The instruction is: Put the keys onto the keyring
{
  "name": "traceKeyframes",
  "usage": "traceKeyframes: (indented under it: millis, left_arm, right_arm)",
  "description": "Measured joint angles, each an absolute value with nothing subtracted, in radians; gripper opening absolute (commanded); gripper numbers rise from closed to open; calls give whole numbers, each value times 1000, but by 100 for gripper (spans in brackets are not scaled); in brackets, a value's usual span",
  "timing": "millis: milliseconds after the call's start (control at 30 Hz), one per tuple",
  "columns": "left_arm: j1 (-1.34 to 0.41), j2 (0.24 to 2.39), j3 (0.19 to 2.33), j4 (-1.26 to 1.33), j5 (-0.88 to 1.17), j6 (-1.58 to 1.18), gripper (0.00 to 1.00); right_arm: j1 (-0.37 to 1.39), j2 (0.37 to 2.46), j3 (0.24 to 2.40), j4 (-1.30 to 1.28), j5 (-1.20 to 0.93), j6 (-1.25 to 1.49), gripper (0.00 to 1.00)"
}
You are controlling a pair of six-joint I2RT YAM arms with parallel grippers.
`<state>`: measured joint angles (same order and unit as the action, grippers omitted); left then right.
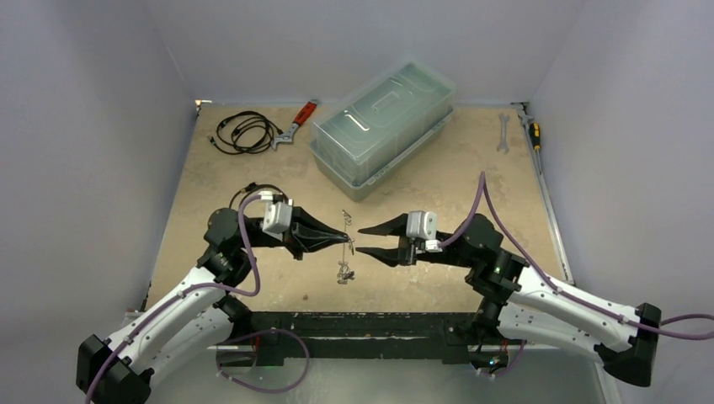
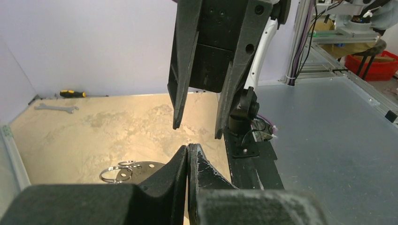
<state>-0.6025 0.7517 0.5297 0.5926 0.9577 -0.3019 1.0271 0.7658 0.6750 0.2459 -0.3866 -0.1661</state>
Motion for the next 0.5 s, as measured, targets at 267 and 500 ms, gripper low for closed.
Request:
traceKeyframes:
  millis: [267,500]
  left_arm:
    - [-604,757,531,521,957,-265,0]
    - [-605,757,531,502,958,-264,0]
  right_arm:
    - [1027,802,675,262,-410,-162,37]
    - [1027,823,675,271,-414,-157,34]
